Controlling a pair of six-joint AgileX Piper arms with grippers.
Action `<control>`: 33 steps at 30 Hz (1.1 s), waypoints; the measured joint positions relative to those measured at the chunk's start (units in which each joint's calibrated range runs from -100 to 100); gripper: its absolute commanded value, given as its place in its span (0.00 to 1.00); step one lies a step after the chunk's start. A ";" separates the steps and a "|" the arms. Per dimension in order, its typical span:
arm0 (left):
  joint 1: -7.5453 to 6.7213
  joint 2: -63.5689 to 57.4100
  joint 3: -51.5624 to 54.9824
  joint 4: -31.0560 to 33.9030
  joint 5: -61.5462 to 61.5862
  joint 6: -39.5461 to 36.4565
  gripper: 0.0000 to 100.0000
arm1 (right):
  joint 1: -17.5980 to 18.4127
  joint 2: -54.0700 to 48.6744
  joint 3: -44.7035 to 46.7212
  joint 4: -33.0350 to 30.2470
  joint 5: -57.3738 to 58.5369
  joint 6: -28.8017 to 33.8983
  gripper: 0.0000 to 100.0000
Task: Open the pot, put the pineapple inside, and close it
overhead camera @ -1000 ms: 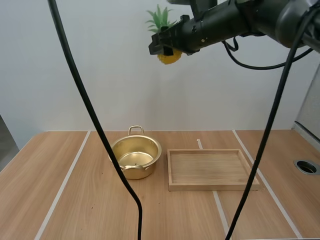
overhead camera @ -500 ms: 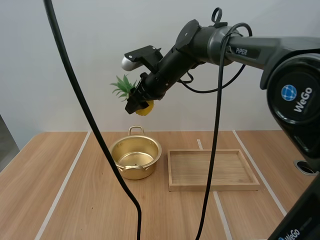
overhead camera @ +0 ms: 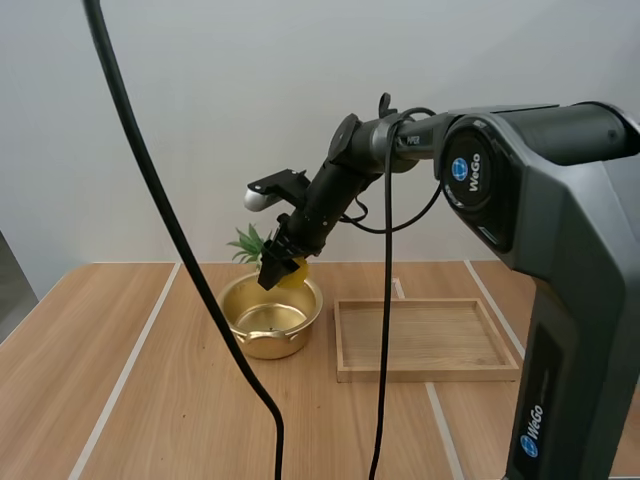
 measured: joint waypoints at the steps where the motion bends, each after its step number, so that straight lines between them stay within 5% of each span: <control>1: 0.00 0.00 0.00 -0.01 0.00 0.00 0.00 | 0.00 0.89 0.00 -0.11 0.17 -0.09 0.00; 29: 0.00 0.00 0.00 -0.01 2.68 0.00 0.00 | 0.40 10.58 -0.54 -0.46 0.03 0.60 0.00; 31: 0.00 0.00 0.00 -0.01 2.68 0.00 0.00 | 0.40 10.58 -0.53 -0.35 -0.14 1.15 0.16; 33: 0.00 0.00 0.00 -0.01 2.68 0.00 0.00 | 0.40 10.58 -0.53 -0.35 -0.14 1.59 0.45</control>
